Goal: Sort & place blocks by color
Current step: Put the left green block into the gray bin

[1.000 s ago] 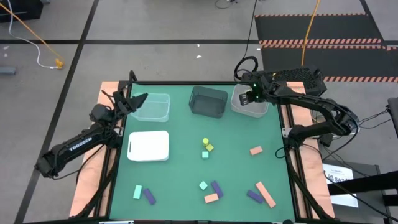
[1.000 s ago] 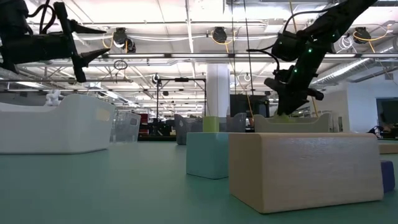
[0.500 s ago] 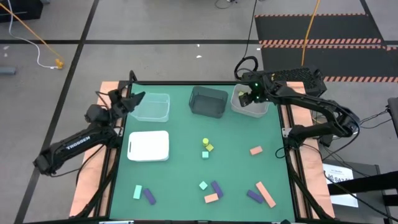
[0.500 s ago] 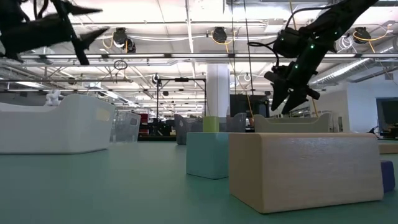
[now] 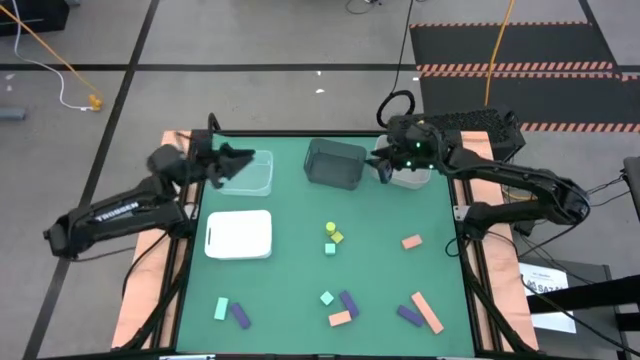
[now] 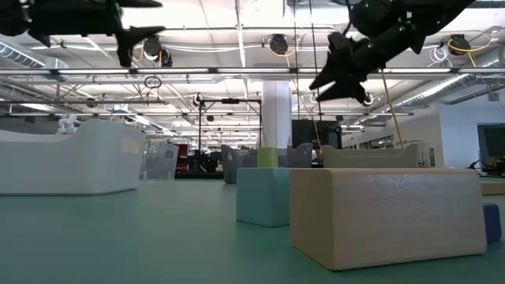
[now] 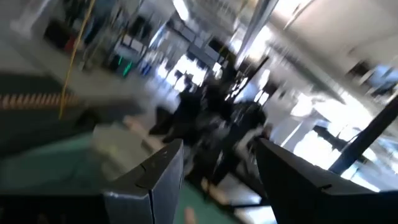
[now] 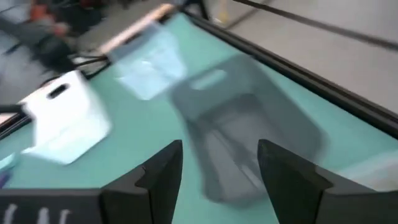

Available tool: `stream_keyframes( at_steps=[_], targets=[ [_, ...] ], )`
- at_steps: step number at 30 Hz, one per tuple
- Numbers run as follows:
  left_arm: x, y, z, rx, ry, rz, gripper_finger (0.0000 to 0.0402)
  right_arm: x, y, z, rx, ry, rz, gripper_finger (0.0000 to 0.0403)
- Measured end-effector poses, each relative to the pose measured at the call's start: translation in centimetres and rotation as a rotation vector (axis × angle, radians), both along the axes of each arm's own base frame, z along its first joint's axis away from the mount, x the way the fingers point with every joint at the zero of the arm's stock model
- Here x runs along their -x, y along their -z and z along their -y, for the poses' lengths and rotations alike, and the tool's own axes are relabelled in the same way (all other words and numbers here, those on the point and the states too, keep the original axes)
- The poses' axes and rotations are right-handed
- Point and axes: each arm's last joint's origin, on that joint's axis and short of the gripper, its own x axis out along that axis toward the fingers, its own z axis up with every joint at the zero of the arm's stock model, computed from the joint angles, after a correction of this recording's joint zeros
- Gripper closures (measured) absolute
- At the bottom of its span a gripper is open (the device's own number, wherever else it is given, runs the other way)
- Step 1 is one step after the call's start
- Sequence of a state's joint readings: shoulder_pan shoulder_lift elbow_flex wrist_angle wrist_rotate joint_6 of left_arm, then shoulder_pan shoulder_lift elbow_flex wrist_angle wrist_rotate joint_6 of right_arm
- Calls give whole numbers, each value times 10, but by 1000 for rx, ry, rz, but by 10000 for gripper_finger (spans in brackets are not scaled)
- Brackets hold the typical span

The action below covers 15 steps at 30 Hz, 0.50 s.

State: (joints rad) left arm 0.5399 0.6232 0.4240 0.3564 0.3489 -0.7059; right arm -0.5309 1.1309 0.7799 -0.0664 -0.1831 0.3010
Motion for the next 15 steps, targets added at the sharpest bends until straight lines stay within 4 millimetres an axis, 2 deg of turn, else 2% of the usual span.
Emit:
stream_keyframes(
  at_steps=[8, 15],
  targets=[
    [-52, 11, -4, -24, 113, -221, 199, -14, 0, -27, 27, -89, -10, 182],
    [-85, 14, 8, -126, 231, -390, 199, -32, 12, -42, 107, -223, -52, 166]
  ],
)
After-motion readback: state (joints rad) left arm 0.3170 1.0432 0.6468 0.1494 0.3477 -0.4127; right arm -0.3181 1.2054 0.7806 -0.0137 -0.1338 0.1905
